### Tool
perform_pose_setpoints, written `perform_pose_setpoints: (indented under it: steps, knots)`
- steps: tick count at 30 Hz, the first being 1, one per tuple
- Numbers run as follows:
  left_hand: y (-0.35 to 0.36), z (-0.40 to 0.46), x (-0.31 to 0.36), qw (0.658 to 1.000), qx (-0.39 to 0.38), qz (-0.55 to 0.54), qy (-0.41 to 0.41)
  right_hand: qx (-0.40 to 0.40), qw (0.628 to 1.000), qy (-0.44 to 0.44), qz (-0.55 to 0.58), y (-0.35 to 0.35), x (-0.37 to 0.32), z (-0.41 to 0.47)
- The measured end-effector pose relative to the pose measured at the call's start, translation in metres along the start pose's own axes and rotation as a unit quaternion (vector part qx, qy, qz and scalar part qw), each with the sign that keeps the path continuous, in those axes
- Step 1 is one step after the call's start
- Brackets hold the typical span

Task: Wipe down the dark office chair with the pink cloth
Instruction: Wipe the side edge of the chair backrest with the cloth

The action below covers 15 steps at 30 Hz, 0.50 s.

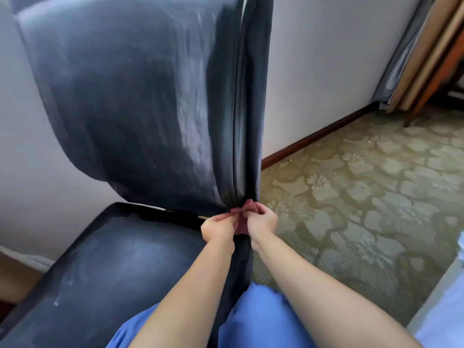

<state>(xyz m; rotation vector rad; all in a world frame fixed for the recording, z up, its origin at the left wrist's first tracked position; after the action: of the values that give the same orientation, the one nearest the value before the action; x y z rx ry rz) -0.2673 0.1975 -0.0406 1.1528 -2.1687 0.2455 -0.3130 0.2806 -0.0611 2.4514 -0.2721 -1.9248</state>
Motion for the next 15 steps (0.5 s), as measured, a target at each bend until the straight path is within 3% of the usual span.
perform_pose_setpoints:
  steps: [7, 12, 15]
  knots:
    - [-0.018, -0.070, 0.017, 0.997, -0.067, -0.019, 0.019, -0.014, 0.997, -0.072, -0.008, -0.007, -0.062, -0.056]
    - [-0.018, -0.122, 0.046, 0.992, -0.102, 0.014, 0.079, -0.007, 0.970, -0.233, -0.075, -0.017, -0.136, -0.092]
    - [-0.017, -0.155, 0.064, 0.983, -0.114, 0.051, 0.135, -0.005, 0.919, -0.370, -0.138, -0.015, -0.181, -0.109]
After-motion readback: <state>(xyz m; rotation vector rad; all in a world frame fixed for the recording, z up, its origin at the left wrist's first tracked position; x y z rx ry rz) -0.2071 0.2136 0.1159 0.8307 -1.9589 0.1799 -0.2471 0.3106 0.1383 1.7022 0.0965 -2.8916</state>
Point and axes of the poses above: each hand's wrist, its own z-axis towards the middle knuckle, its own y-axis out of the palm, x = y × z, the point moved 4 cm from there along z, towards the middle knuckle, and after that the axes turned 13 degrees about -y, right-handed, at the moved point
